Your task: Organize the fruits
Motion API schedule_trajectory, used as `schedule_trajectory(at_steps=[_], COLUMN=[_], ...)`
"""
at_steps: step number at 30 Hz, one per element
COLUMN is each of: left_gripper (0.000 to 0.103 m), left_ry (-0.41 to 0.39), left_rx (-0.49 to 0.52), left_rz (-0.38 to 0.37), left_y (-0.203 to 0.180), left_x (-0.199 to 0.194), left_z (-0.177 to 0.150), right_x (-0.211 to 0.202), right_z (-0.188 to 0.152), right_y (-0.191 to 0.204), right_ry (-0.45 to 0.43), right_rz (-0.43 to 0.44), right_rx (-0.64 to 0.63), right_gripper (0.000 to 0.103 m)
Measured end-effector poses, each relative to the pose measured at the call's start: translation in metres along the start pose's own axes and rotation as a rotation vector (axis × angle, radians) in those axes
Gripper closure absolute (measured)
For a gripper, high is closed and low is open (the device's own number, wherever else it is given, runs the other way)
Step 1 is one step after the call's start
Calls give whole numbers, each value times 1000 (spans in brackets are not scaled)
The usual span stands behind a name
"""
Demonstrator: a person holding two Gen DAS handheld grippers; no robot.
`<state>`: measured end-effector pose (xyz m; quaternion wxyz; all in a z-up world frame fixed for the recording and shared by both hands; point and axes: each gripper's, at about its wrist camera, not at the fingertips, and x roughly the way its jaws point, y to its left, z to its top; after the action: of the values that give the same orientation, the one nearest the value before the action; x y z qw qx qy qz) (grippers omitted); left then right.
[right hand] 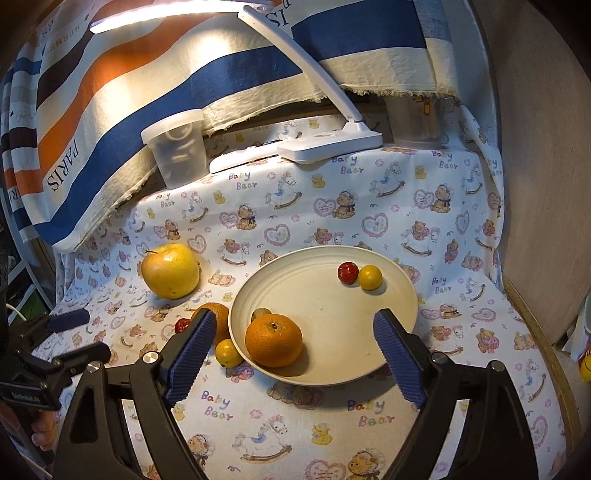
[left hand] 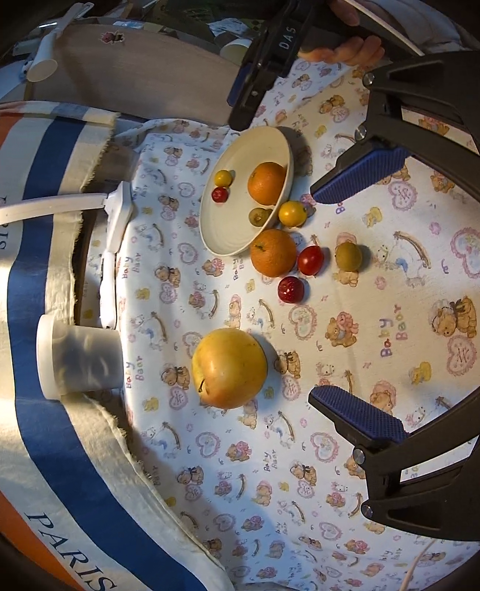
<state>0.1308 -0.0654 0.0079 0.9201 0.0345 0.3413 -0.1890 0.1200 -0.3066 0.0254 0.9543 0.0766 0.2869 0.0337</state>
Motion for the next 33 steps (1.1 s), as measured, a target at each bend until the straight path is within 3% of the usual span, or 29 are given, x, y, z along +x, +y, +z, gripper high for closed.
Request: schedule_trajectory(at_steps=[3, 5, 12, 17, 24, 28, 33], left_gripper=[14, 28, 39, 60, 64, 74, 80], left_ry=[16, 55, 107, 152, 169, 177, 178], left_rx=[0, -1, 16, 28, 42, 51, 40], left_rz=[10, 13, -33, -84, -90, -79, -85], left_y=[-3, -3, -14, -20, -23, -25, -24], left_x=[6, 14, 26, 35, 43, 49, 51], left_z=[-4, -7, -16, -21, -24, -27, -26], right_x=[1, 2, 2, 2, 0, -1, -1], right_z=[0, 0, -1, -1, -1, -1, -1], right_y=[0, 0, -1, -1, -1, 1, 2], right_ry=[10, 13, 19, 30, 21, 24, 25], right_rz=[6, 6, 6, 4, 13, 18, 18], right_rx=[1, 2, 5, 4, 4, -1, -3], right_gripper=[15, 15, 15, 15, 15, 15, 15])
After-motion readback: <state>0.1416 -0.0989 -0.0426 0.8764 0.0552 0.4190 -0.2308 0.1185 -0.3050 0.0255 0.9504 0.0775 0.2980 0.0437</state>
